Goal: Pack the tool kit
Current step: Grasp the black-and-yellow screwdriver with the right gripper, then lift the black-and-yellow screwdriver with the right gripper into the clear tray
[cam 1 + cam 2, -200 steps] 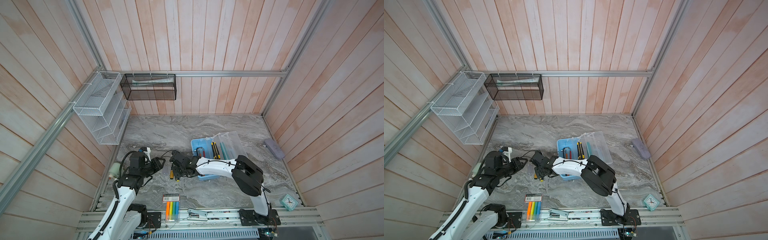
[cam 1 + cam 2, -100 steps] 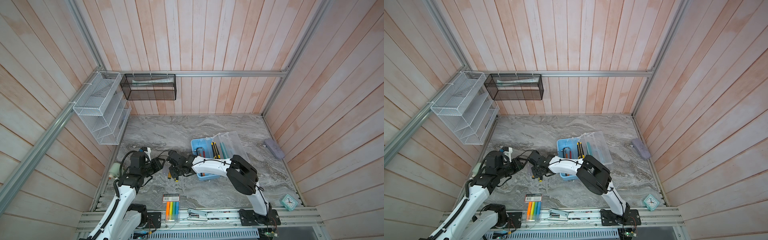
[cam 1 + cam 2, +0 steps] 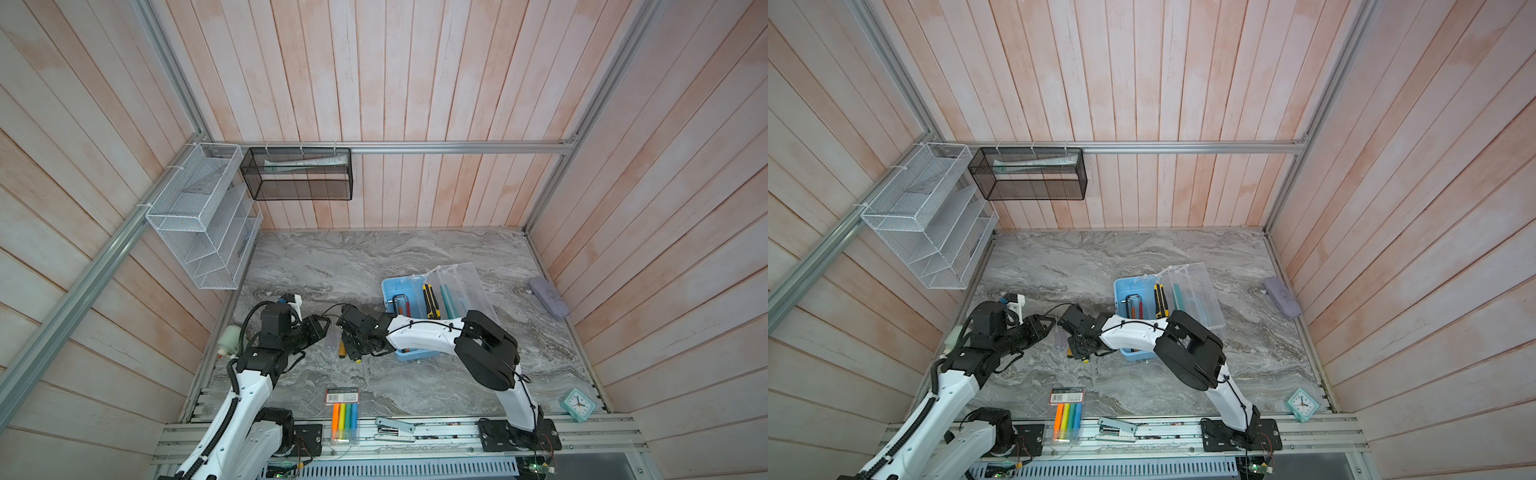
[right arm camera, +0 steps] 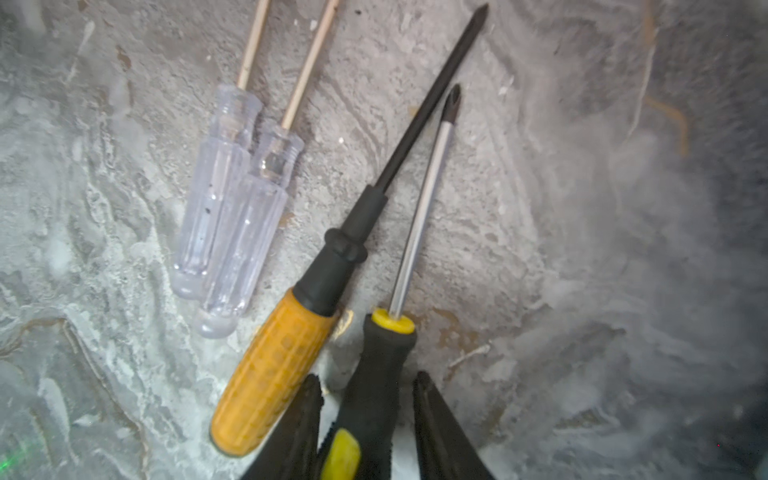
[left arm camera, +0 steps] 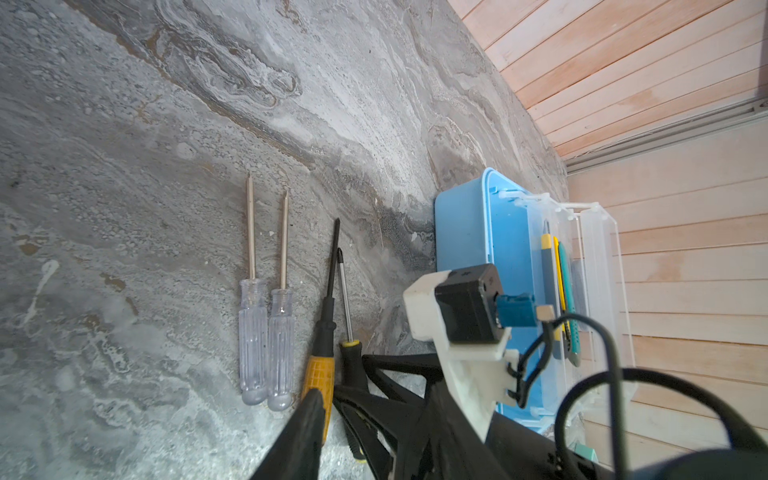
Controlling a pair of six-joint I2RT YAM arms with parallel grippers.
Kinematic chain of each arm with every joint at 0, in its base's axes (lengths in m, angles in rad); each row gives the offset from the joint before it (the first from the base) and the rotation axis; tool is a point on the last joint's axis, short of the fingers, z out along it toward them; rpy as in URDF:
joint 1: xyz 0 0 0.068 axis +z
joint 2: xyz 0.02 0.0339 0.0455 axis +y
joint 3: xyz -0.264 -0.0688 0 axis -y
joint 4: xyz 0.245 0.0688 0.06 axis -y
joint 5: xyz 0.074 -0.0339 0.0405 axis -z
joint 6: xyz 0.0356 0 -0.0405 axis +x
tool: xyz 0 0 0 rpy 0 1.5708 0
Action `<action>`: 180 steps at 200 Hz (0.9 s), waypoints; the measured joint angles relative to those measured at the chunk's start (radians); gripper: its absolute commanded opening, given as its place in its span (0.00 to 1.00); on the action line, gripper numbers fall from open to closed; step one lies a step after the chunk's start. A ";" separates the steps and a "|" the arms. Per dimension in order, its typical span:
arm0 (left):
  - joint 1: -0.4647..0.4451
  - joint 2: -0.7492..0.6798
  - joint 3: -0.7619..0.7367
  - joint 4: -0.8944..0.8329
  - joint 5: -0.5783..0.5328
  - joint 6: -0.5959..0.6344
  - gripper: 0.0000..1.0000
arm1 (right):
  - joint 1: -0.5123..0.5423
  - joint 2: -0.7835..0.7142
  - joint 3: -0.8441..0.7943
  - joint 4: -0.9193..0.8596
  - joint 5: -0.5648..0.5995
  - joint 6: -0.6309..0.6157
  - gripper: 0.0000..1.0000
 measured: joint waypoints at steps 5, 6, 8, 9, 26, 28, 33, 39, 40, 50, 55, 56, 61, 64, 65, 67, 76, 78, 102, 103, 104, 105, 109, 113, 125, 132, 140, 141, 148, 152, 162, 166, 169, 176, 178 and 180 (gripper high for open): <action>0.000 0.000 0.000 0.000 0.000 0.000 0.45 | 0.000 -0.001 -0.002 0.003 0.001 0.001 0.39; 0.000 0.000 0.000 0.000 0.000 0.000 0.45 | 0.000 -0.001 -0.003 0.004 0.001 0.001 0.39; 0.000 0.000 0.000 0.000 0.000 0.000 0.45 | 0.000 -0.002 -0.005 0.006 0.001 0.002 0.39; 0.000 0.000 0.000 0.000 0.000 0.000 0.45 | 0.000 -0.002 -0.005 0.006 0.001 0.002 0.39; 0.000 0.000 0.000 0.000 0.000 0.000 0.45 | 0.000 -0.005 -0.011 0.014 0.002 0.003 0.37; 0.000 0.000 0.000 0.000 0.000 0.000 0.45 | 0.000 -0.005 -0.011 0.014 0.002 0.003 0.36; 0.000 0.001 0.000 0.000 0.000 0.000 0.45 | 0.000 -0.005 -0.011 0.013 0.004 0.002 0.35; 0.000 0.002 0.000 0.001 -0.001 0.000 0.45 | 0.000 -0.005 -0.011 0.011 0.005 0.001 0.34; 0.000 0.002 0.000 0.001 0.000 0.000 0.45 | 0.000 -0.005 -0.010 0.010 0.005 0.002 0.34; 0.000 0.007 0.000 0.003 -0.001 0.000 0.45 | 0.000 -0.002 -0.005 0.002 0.009 0.002 0.33; 0.000 0.010 0.000 0.004 -0.001 0.002 0.45 | 0.000 0.000 -0.001 -0.003 0.010 0.001 0.33; 0.000 0.011 0.000 0.005 -0.001 0.002 0.45 | 0.000 0.001 0.000 -0.005 0.011 0.001 0.33; 0.000 0.014 0.000 0.005 -0.003 0.003 0.45 | 0.000 0.003 0.006 -0.010 0.013 0.000 0.33; 0.000 0.016 0.000 0.006 -0.004 0.003 0.45 | 0.000 0.005 0.008 -0.014 0.015 0.000 0.33; 0.000 0.016 0.000 0.006 -0.004 0.003 0.45 | 0.000 0.006 0.010 -0.015 0.016 0.000 0.33; 0.000 0.018 0.000 0.006 -0.005 0.003 0.45 | 0.001 0.007 0.012 -0.018 0.018 -0.002 0.33; 0.000 0.024 0.000 0.008 -0.013 0.006 0.45 | 0.002 0.013 0.024 -0.033 0.027 -0.002 0.31; 0.000 0.026 0.000 0.008 -0.015 0.006 0.45 | 0.002 0.015 0.028 -0.037 0.028 -0.003 0.31; 0.001 0.046 0.000 0.015 -0.026 0.007 0.45 | 0.006 0.030 0.053 -0.069 0.059 -0.005 0.21; 0.001 0.048 0.000 0.016 -0.026 0.007 0.45 | 0.006 0.030 0.054 -0.069 0.060 -0.007 0.21; 0.001 0.049 0.000 0.016 -0.026 0.007 0.45 | 0.006 0.030 0.054 -0.070 0.061 -0.010 0.21; 0.001 0.050 0.000 0.018 -0.026 0.007 0.45 | 0.006 0.030 0.054 -0.072 0.063 -0.011 0.20; 0.001 0.054 0.000 0.019 -0.027 0.007 0.45 | 0.006 0.030 0.055 -0.074 0.065 -0.008 0.18; 0.001 0.061 0.000 0.023 -0.026 0.008 0.44 | 0.007 0.030 0.056 -0.076 0.069 -0.009 0.16; 0.001 0.079 0.000 0.031 -0.026 0.010 0.45 | 0.008 0.032 0.060 -0.082 0.079 -0.010 0.12; 0.001 0.089 0.000 0.035 -0.027 0.011 0.45 | 0.008 0.032 0.060 -0.084 0.081 -0.008 0.08; 0.001 0.095 0.000 0.038 -0.026 0.011 0.45 | 0.009 0.032 0.060 -0.084 0.082 -0.009 0.05; 0.001 0.096 0.000 0.039 -0.026 0.011 0.45 | 0.009 0.032 0.060 -0.084 0.082 -0.009 0.05; 0.001 0.100 0.000 0.041 -0.026 0.011 0.45 | 0.009 0.031 0.060 -0.084 0.082 -0.009 0.00; 0.001 0.101 0.000 0.043 -0.026 0.011 0.45 | 0.009 0.031 0.060 -0.084 0.083 -0.009 0.00; 0.001 0.101 0.000 0.048 -0.026 0.011 0.45 | 0.009 0.029 0.056 -0.082 0.084 -0.009 0.00; 0.001 0.101 0.000 0.051 -0.027 0.011 0.45 | 0.009 0.027 0.053 -0.080 0.086 -0.009 0.00; 0.001 0.102 0.000 0.053 -0.027 0.011 0.45 | 0.009 0.026 0.051 -0.079 0.087 -0.009 0.00; 0.001 0.106 0.002 0.058 -0.028 0.011 0.45 | 0.008 0.020 0.042 -0.076 0.089 -0.009 0.00; 0.001 0.108 0.003 0.060 -0.029 0.011 0.45 | 0.007 0.018 0.039 -0.076 0.090 -0.009 0.00; 0.001 0.109 0.004 0.060 -0.030 0.011 0.45 | 0.007 0.016 0.035 -0.074 0.090 -0.009 0.00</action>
